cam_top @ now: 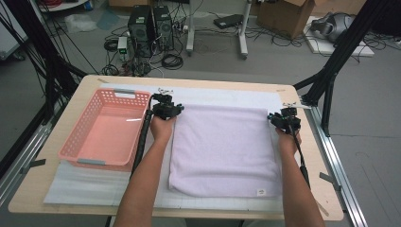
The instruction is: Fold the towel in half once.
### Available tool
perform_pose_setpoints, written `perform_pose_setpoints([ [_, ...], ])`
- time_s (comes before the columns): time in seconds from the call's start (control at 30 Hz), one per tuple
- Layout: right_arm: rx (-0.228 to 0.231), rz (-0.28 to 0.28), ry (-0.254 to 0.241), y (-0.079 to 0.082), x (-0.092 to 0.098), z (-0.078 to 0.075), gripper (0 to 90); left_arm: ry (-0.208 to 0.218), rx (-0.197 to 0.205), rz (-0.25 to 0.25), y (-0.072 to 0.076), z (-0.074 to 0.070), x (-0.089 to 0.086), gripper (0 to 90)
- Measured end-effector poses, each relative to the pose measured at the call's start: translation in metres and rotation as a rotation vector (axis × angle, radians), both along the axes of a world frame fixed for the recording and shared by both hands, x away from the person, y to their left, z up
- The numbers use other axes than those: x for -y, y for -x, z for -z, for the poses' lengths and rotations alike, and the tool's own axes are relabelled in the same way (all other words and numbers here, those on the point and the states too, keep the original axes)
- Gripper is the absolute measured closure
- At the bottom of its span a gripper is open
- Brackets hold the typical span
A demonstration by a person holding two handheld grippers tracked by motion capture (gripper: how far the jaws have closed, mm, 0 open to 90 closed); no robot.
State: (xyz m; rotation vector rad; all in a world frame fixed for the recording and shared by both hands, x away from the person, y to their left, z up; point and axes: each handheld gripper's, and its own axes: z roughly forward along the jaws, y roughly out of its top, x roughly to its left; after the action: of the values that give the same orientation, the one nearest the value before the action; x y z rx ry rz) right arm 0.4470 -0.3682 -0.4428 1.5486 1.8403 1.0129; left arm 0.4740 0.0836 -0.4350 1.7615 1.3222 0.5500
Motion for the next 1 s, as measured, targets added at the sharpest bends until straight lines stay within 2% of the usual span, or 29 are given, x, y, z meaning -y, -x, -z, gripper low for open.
perform_pose_setpoints([
  [0.07,-0.006,-0.054,-0.026,0.003,0.001,-0.005,69.4,0.031,-0.008,0.028,0.004,0.0,-0.001,55.1],
  [0.13,-0.013,-0.123,-0.051,0.007,0.0,-0.008,69.0,0.03,-0.035,0.073,0.007,0.0,0.001,54.7],
  [0.17,-0.04,-0.16,-0.064,0.008,-0.001,-0.009,67.0,0.028,-0.047,0.099,0.008,0.0,0.002,53.8],
  [0.27,-0.137,-0.247,-0.02,0.012,-0.007,-0.006,53.5,0.037,-0.072,0.127,0.016,0.002,0.005,50.9],
  [0.3,-0.137,-0.247,-0.02,0.012,-0.007,-0.006,53.5,0.037,-0.072,0.127,0.016,0.002,0.005,50.1],
  [0.33,-0.152,-0.261,0.052,0.019,-0.011,-0.002,60.9,0.021,-0.092,0.125,0.02,0.006,0.006,49.9],
  [0.37,-0.149,-0.263,0.064,0.021,-0.011,-0.001,65.7,0.005,-0.099,0.124,0.023,0.009,0.007,50.4],
  [0.4,-0.14,-0.268,0.045,0.022,-0.01,0.0,79.1,-0.039,-0.079,0.125,0.026,0.009,0.008,53.8],
  [0.43,-0.132,-0.269,0.05,0.023,-0.011,0.0,82.7,-0.065,-0.07,0.133,0.028,0.008,0.009,71.9],
  [0.47,-0.125,-0.263,0.068,0.023,-0.012,-0.001,83.5,-0.092,-0.058,0.118,0.03,0.008,0.01,87.9],
  [0.5,-0.112,-0.245,0.087,0.023,-0.015,-0.001,84.5,-0.113,-0.05,0.108,0.029,0.008,0.011,88.3],
  [0.53,-0.088,-0.219,0.109,0.023,-0.018,0.001,84.8,-0.112,-0.042,0.086,0.029,0.008,0.01,88.5],
  [0.63,-0.039,-0.148,0.106,0.021,-0.02,0.005,83.8,-0.097,-0.007,0.036,0.026,0.008,0.009,88.8],
  [0.7,-0.021,-0.102,0.108,0.021,-0.023,0.008,77.0,-0.121,0.015,0.02,0.027,0.007,0.01,89.8],
  [0.73,-0.016,-0.08,0.105,0.021,-0.024,0.007,72.3,-0.11,0.021,0.016,0.028,0.006,0.009,89.6],
  [0.77,-0.019,-0.086,0.085,0.022,-0.022,0.005,71.3,-0.075,0.03,0.01,0.029,0.005,0.006,86.5],
  [0.8,-0.019,-0.094,0.061,0.023,-0.02,0.002,68.2,-0.038,0.017,0.011,0.029,0.004,0.004,73.0],
  [0.83,-0.016,-0.106,0.059,0.026,-0.018,-0.003,66.4,-0.027,0.002,0.033,0.031,0.004,0.002,69.9],
  [0.9,-0.01,-0.141,0.037,0.031,-0.014,-0.013,62.4,-0.019,0.011,0.063,0.037,0.004,0.002,65.1],
  [0.97,0.006,-0.166,0.014,0.038,-0.012,-0.023,60.2,0.016,0.001,0.091,0.044,0.004,0.002,60.8],
  [1.0,0.001,-0.199,-0.012,0.042,-0.011,-0.027,59.5,0.038,0.004,0.094,0.048,0.005,0.002,54.8],
])
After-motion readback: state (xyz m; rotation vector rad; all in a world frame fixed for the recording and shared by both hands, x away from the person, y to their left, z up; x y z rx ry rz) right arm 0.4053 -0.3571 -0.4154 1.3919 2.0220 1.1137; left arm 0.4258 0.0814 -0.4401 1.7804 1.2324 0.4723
